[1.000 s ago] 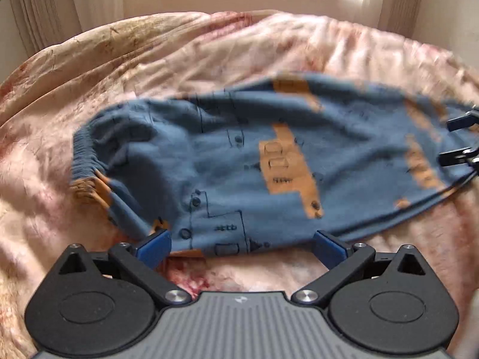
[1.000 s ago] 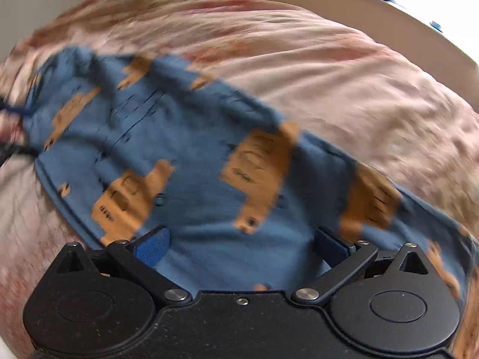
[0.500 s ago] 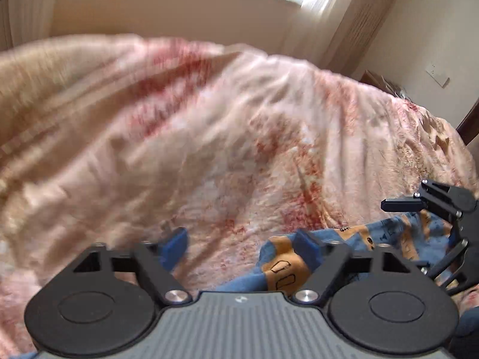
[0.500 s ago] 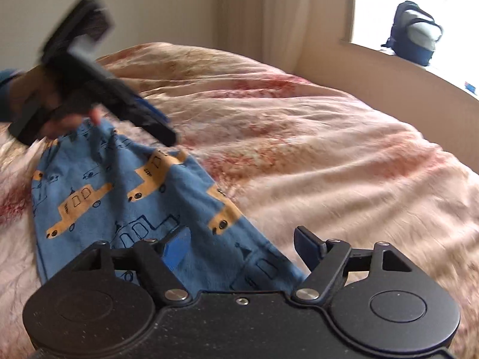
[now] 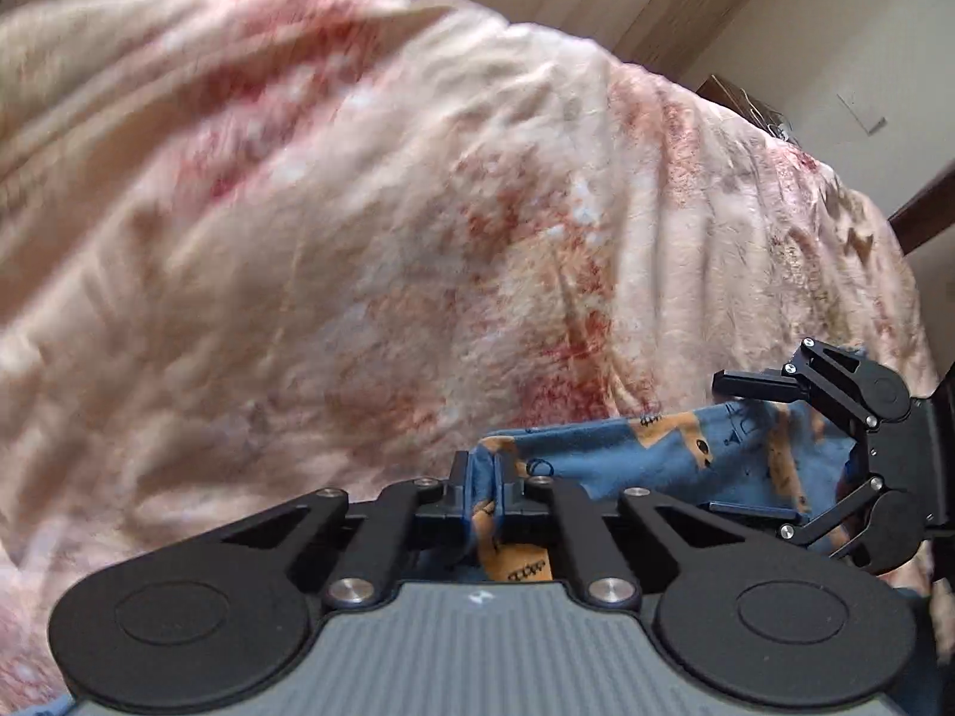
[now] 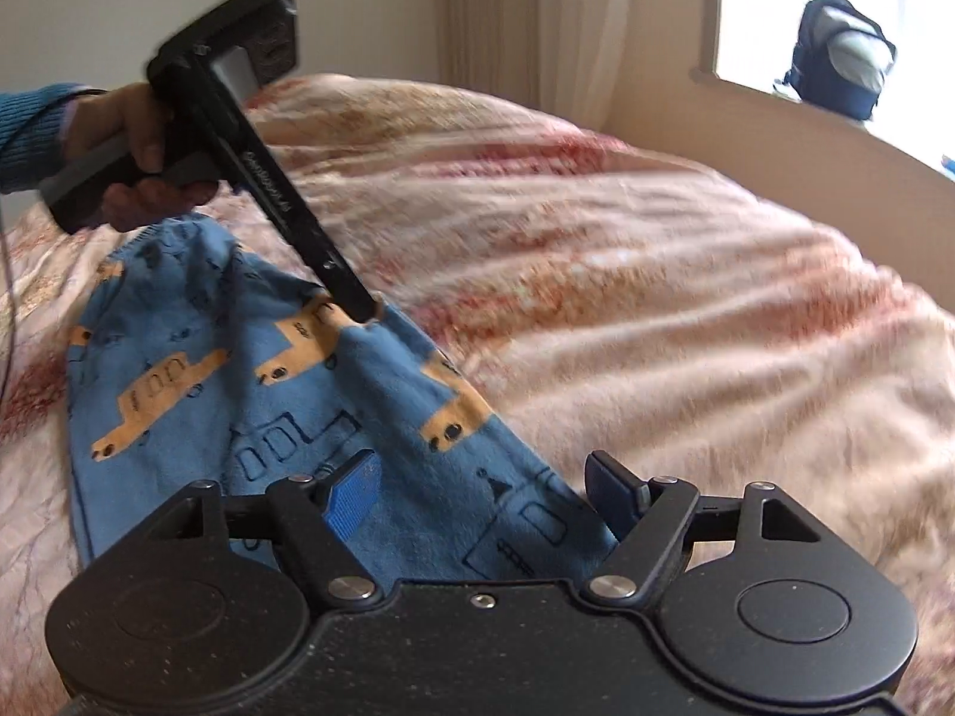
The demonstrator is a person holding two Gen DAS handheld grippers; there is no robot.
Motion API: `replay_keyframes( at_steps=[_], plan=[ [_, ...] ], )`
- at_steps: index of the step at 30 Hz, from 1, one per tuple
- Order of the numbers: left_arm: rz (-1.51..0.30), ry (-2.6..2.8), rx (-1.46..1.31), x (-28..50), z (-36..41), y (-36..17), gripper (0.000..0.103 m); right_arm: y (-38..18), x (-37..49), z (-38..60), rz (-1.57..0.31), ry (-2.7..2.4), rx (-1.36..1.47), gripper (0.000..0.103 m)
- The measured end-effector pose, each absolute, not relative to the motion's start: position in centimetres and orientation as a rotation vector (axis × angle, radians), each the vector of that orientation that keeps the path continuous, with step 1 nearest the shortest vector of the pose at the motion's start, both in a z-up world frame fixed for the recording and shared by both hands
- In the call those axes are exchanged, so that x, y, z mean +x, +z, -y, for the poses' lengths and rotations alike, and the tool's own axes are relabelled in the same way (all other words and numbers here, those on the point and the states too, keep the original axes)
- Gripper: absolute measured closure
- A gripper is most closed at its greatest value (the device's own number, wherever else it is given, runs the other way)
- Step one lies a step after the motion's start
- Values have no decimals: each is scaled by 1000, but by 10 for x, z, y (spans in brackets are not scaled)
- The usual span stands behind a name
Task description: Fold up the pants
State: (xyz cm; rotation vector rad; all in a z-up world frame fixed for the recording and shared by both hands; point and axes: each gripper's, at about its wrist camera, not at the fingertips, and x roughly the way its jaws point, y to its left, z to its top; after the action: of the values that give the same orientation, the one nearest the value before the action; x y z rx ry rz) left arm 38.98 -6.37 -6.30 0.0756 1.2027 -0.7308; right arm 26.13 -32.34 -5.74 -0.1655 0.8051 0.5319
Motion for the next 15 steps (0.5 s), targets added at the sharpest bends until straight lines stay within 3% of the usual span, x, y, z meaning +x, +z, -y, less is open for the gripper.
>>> replay_keyframes(
  at_steps=[2, 5, 12, 14, 15],
  plan=[
    [-1057, -734, 146, 371, 70, -45, 98, -59, 258, 325, -795, 491, -160, 24],
    [-926, -690, 331, 344, 83, -48, 98, -62, 254, 333, -787, 401, -130, 11],
    [-857, -622, 380, 328, 91, -70, 95, -53, 249, 334, -732, 270, -156, 6],
    [-855, -583, 359, 328, 85, -70, 86, -65, 256, 341, -795, 206, -223, 5],
    [-851, -569, 347, 328, 82, -69, 73, -67, 256, 350, -787, 188, -216, 3]
  ],
)
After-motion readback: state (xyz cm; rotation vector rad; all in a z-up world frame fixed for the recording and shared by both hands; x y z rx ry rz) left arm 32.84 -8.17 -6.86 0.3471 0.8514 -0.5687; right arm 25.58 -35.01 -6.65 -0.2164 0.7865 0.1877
